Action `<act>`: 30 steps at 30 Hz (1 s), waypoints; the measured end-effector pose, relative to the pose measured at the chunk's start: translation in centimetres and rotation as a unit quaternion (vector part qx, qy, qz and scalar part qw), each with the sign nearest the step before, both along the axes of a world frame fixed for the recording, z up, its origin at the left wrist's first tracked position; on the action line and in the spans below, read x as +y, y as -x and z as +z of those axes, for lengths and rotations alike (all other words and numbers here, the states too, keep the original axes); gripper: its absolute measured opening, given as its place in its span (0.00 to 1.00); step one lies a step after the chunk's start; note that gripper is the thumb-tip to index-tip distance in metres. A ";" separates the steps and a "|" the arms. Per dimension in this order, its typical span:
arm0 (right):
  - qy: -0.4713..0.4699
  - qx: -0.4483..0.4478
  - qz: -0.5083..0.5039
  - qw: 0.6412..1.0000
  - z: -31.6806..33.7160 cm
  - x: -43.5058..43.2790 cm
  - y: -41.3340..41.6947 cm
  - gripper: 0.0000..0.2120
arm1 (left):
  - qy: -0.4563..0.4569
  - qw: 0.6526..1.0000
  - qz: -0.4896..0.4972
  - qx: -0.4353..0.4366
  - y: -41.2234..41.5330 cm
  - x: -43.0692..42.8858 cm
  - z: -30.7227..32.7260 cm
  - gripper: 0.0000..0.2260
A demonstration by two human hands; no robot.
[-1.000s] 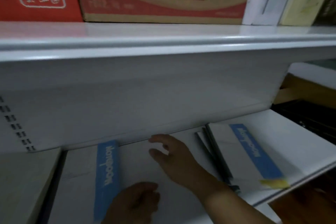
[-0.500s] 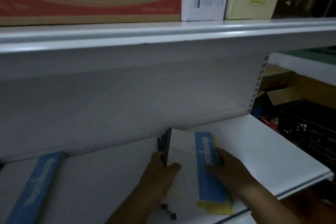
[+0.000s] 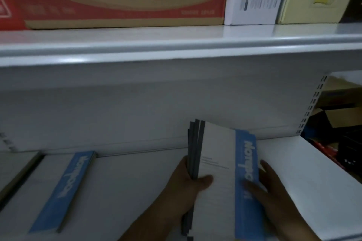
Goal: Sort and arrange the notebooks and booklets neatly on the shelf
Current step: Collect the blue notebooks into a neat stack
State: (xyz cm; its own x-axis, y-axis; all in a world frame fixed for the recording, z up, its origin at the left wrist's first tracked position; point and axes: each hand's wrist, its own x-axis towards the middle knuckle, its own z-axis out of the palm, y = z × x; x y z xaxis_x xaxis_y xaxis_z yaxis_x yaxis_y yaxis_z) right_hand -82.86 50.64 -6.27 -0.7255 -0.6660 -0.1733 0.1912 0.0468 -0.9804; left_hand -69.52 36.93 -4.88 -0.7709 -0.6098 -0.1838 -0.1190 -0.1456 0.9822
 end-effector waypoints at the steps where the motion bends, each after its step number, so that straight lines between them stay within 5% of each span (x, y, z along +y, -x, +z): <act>1: 0.021 0.019 0.024 0.999 1.0 -0.6 -0.5 0.40 | 0.037 0.999 0.008 0.028 -1.1 -0.1 0.8 0.21; 6: 0.098 0.088 0.060 0.989 3.4 -5.8 -6.1 0.23 | 0.191 0.976 0.080 0.068 -8.3 -3.9 3.6 0.26; 11: 0.088 0.104 0.091 0.986 1.1 -12.0 -11.8 0.38 | 0.165 0.975 0.142 0.042 -14.7 -8.0 2.1 0.27; 15: 0.077 0.154 0.096 0.980 0.1 -13.9 -13.2 0.12 | 0.166 0.971 0.171 0.035 -16.7 -9.3 0.9 0.27; 21: 0.108 0.154 0.117 0.975 -0.1 -14.4 -13.7 0.22 | 0.119 0.975 0.181 0.045 -16.5 -9.4 -1.7 0.31; 28: 0.093 0.126 0.167 0.973 -0.7 -14.3 -13.0 0.42 | 0.117 0.979 0.163 0.021 -15.3 -10.5 -1.8 0.20; 30: 0.075 0.063 0.164 0.982 -0.6 -14.7 -12.3 0.41 | 0.113 0.982 0.151 -0.021 -15.1 -10.8 -1.1 0.18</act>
